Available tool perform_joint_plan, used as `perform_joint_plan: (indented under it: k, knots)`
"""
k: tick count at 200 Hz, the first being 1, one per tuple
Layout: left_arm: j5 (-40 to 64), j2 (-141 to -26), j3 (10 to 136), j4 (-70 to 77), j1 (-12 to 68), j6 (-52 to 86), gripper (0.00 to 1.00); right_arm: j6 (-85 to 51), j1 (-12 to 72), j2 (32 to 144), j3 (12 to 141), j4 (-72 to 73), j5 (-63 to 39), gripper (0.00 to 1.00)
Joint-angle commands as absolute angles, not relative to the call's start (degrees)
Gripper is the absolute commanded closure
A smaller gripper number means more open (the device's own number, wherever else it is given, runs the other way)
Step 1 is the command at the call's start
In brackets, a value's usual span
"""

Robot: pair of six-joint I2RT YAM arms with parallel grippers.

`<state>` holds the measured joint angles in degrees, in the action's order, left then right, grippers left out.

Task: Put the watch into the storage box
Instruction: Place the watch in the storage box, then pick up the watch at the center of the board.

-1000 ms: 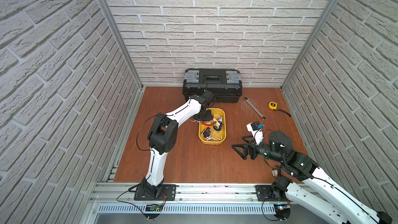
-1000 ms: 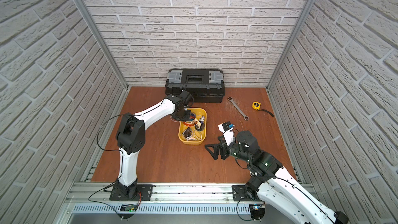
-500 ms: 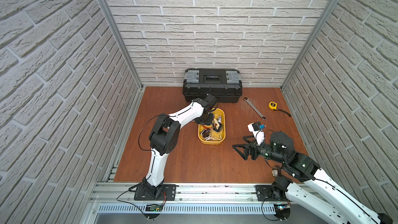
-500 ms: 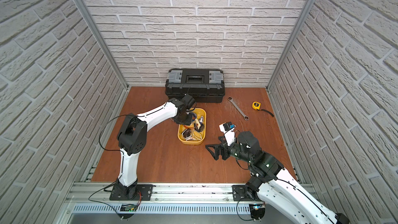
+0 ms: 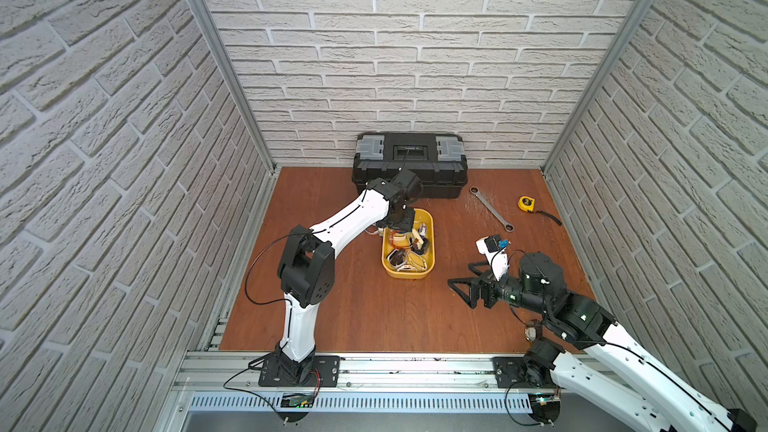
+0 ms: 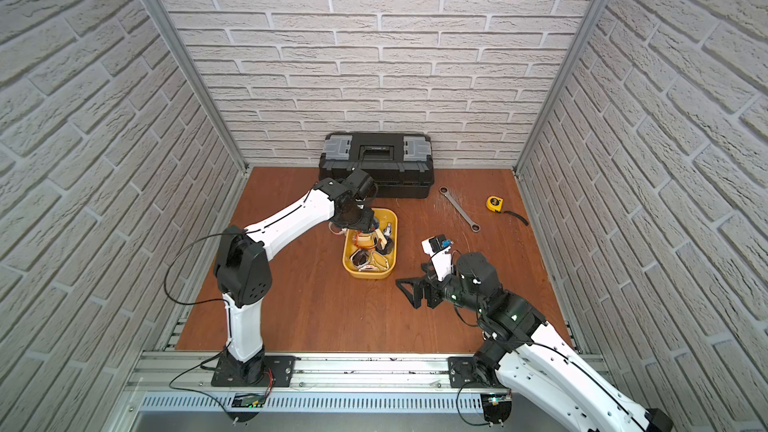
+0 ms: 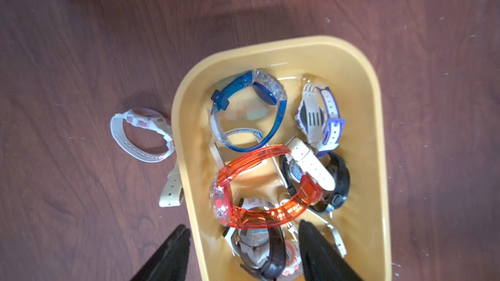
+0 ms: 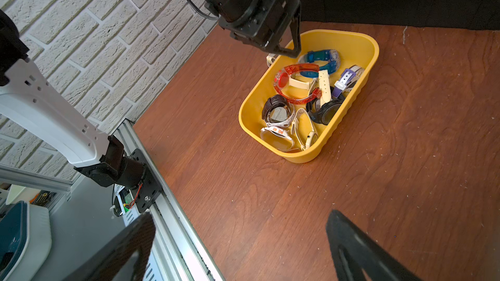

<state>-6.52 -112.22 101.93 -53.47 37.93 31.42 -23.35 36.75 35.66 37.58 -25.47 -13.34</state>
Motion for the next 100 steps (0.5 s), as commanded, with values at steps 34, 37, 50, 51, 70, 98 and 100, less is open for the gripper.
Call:
perform_joint_plan:
  k: [34,37,50,51,70,98,100]
  knots:
    - [-7.13,-106.44,98.11,-52.56,31.4,30.71,0.32,-22.9,36.83,35.94,38.78,-23.1,-13.57,0.0]
    - [-7.08,-106.07,97.3,-51.95,30.71,30.8,0.32,-22.91,36.82,35.91,38.77,-23.18,-13.58,0.0]
    - [-6.1,-104.7,94.28,-49.82,27.58,31.02,0.33,-22.94,36.78,35.88,38.75,-23.2,-13.68,0.0]
    - [-6.04,-104.64,94.07,-49.65,27.37,31.02,0.33,-22.98,36.8,35.91,38.71,-23.2,-13.7,0.0]
    - [-3.56,-103.81,90.15,-46.47,23.2,31.03,0.37,-23.02,36.84,36.16,38.57,-23.12,-13.8,0.0]
    - [0.93,-104.25,86.06,-42.22,18.44,32.16,0.4,-23.11,36.83,36.68,38.55,-22.9,-13.9,0.0]
    - [1.11,-104.33,85.87,-41.89,18.28,32.23,0.4,-23.12,36.8,36.68,38.53,-22.86,-13.89,0.0]
